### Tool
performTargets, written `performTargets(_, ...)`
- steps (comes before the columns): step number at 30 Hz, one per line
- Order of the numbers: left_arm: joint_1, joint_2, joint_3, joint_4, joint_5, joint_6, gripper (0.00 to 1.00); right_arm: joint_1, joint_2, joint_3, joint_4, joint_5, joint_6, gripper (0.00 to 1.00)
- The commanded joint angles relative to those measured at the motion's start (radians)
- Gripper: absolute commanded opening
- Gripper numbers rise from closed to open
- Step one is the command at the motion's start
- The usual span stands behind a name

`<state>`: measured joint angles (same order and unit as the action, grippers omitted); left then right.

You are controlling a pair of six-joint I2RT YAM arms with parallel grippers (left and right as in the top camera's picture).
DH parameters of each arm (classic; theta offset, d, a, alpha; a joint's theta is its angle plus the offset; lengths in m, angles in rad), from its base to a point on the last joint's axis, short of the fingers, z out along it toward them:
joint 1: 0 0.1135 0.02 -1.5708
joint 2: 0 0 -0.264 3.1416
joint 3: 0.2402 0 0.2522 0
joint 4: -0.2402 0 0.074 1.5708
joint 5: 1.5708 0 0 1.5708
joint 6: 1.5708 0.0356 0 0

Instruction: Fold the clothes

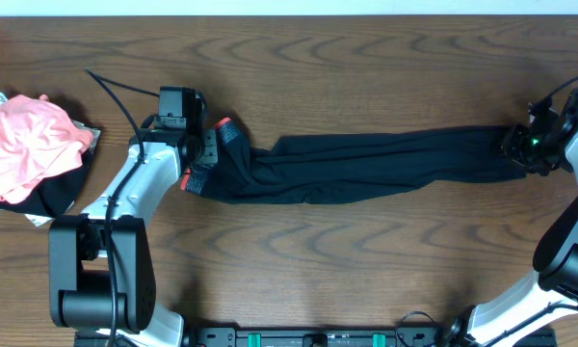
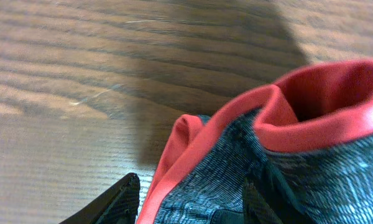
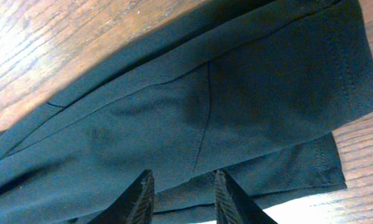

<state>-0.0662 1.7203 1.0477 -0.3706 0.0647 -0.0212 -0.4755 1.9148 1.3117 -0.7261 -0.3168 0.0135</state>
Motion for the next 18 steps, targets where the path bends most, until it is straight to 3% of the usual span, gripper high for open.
performTargets(1,0.006,0.008,0.002,-0.006,0.063,0.126,0.54,0.006,-0.005,-0.005,-0.003,0.002,-0.015,0.31)
performTargets(18,0.018,0.083,0.002,0.01,0.051,0.159,0.58,0.006,-0.005,-0.005,-0.003,0.003,-0.015,0.31)
